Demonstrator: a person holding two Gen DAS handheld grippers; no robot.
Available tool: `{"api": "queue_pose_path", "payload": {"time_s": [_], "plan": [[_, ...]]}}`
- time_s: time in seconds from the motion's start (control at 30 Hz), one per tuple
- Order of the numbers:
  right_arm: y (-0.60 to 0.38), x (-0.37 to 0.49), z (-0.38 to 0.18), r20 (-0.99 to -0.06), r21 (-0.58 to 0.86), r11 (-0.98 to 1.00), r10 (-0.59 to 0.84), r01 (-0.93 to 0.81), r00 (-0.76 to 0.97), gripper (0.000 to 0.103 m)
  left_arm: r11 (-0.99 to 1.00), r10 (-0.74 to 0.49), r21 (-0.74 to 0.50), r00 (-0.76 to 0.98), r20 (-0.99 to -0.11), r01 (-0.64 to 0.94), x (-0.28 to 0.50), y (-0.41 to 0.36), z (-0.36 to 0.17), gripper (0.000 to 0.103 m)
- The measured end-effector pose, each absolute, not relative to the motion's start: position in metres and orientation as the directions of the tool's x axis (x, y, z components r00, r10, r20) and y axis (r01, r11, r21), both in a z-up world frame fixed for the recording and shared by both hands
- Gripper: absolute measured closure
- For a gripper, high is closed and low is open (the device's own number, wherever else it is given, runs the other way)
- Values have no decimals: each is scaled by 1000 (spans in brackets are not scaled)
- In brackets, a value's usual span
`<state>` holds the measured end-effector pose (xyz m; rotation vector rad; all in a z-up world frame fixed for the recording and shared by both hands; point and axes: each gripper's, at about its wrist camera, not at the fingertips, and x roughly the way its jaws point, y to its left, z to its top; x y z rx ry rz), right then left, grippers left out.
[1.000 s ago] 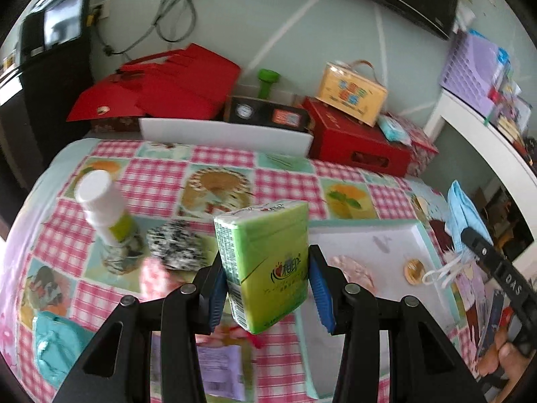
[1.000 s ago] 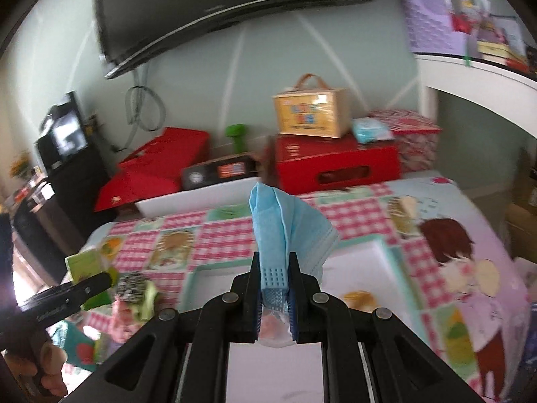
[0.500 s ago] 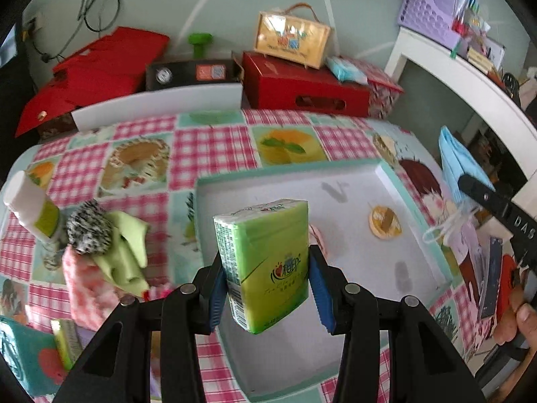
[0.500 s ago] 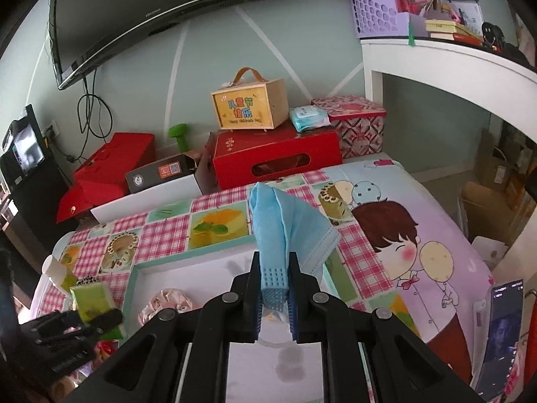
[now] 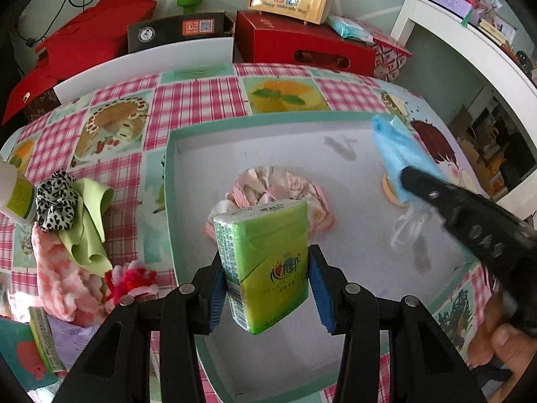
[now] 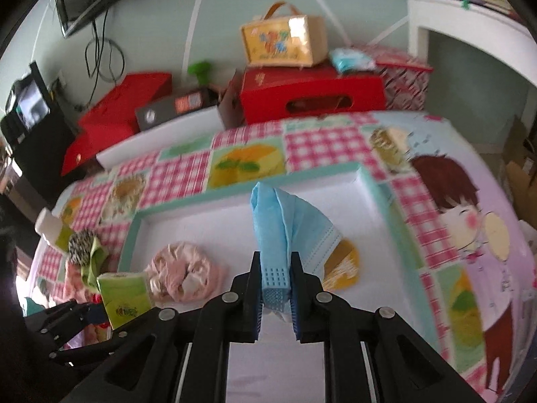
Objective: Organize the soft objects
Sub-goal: 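Carry the mask and tissue pack with both tools over the white tray, then open the right tool to drop the blue mask into the tray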
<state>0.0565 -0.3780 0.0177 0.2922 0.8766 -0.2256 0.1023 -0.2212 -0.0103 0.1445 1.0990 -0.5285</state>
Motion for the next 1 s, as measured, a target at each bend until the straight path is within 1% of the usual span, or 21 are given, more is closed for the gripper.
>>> {"api": "queue_pose_path", "payload": {"time_s": [0.07,0.1,0.13,0.2,0.23,0.27,0.3,0.33,0.5,0.57,0.6,0.63,0.67,0.7,0.73,0.8,0.87,0.9,0.93,0.97,1.0], "plan": [[-373,61,11,-794,152,941,-65,302,604,87,866,-334,-142,344,-878,479,101,-222,-10,55],[-371,62,9,-799,146,943,-66,299,597,87,866,-333,-140,345,-877,479,102,-221,-10,52],[-370,63,8,-804,141,944,-66,297,591,87,866,-335,-140,349,-875,480,101,-221,-8,45],[-366,64,7,-812,127,948,-71,293,580,85,866,-337,-139,355,-872,480,101,-220,-5,42],[-366,65,8,-813,120,948,-77,295,577,79,867,-336,-137,358,-871,480,101,-219,-3,42],[-366,65,9,-813,116,948,-81,297,577,75,866,-339,-138,362,-868,480,101,-218,-1,42],[-366,65,10,-812,115,947,-84,299,578,65,866,-341,-139,365,-866,480,101,-217,1,41],[-366,65,12,-810,115,947,-85,301,580,61,867,-341,-138,368,-865,479,101,-216,3,41],[-365,61,26,-795,108,947,-100,303,598,61,870,-348,-131,404,-846,475,100,-208,17,41],[-365,59,31,-789,104,947,-107,303,606,59,876,-351,-133,425,-834,463,100,-202,24,41],[-364,58,34,-785,100,947,-113,304,609,55,880,-350,-133,435,-830,456,101,-198,27,36],[-364,57,37,-782,95,947,-119,305,612,49,889,-343,-129,452,-823,439,103,-192,31,27],[-363,55,40,-778,88,947,-127,308,615,44,898,-331,-120,471,-818,423,105,-187,33,24],[-363,54,43,-775,82,947,-134,310,617,35,904,-321,-111,484,-814,412,107,-183,34,23],[-363,54,44,-774,78,947,-139,310,617,31,914,-302,-96,503,-810,394,109,-178,36,22],[-361,53,46,-775,62,950,-147,307,614,27,937,-254,-66,536,-805,344,116,-166,38,20],[-361,54,45,-780,52,950,-154,307,607,19,955,-216,-55,553,-805,292,123,-152,36,18],[-361,55,44,-783,49,949,-156,311,602,12,961,-204,-56,555,-806,271,127,-146,34,18],[-361,55,43,-785,48,949,-158,313,599,2,969,-185,-57,556,-810,239,132,-137,32,14],[-362,55,41,-787,46,947,-162,318,596,0,975,-170,-55,557,-813,217,134,-131,30,8],[-363,55,40,-789,42,944,-169,327,590,0,980,-152,-50,560,-815,193,137,-124,27,0]]}}
